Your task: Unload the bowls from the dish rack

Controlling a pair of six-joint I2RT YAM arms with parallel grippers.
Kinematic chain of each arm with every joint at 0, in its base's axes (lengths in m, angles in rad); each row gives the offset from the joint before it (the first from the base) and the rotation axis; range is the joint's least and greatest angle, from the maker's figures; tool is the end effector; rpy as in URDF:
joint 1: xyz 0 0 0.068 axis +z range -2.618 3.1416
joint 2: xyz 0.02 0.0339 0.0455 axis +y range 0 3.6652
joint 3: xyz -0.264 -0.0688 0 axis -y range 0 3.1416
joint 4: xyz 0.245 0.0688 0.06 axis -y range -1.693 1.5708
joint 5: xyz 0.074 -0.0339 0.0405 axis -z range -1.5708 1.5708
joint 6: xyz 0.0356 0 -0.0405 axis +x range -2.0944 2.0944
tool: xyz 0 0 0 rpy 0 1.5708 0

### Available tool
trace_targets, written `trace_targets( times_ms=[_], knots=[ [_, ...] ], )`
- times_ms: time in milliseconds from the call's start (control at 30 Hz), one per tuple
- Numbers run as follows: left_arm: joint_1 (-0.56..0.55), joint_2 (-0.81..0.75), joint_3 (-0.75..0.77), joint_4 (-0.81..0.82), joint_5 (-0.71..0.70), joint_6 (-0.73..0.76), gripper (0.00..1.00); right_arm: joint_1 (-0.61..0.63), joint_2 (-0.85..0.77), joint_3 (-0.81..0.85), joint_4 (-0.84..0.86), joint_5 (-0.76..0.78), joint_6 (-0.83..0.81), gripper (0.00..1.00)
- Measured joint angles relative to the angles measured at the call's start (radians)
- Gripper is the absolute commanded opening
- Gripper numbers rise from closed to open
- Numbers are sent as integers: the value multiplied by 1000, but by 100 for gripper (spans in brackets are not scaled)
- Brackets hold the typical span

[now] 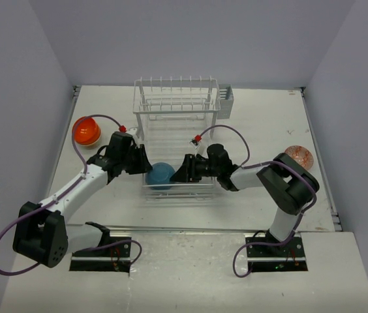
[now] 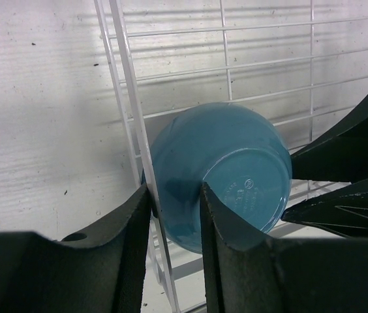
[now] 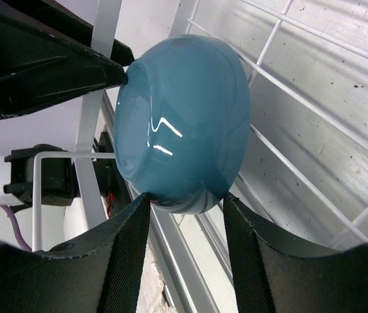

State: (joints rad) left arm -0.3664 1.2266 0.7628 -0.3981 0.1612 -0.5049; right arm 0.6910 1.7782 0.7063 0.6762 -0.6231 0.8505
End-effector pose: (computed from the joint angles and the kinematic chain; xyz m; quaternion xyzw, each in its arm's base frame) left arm 0.2294 -0.0942 0.2232 -0.0368 0.9345 -0.2144 0.2818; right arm 0.2482 0.2322 0.1457 -0.1063 0.8033 0.5506 0.2008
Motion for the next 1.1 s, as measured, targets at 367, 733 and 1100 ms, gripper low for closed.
trace_targets(
  times_ms=[367,733,1100],
  knots=[
    [6,-8,13,-14,-19,2,27,-6,0,-17,121,0,37,48],
    [-2,5,13,-15,-18,27,26,22,78,94,351,-71,137,34],
    [-3,8,9,-29,4,29,31,26,166,137,486,-100,228,0]
  ],
)
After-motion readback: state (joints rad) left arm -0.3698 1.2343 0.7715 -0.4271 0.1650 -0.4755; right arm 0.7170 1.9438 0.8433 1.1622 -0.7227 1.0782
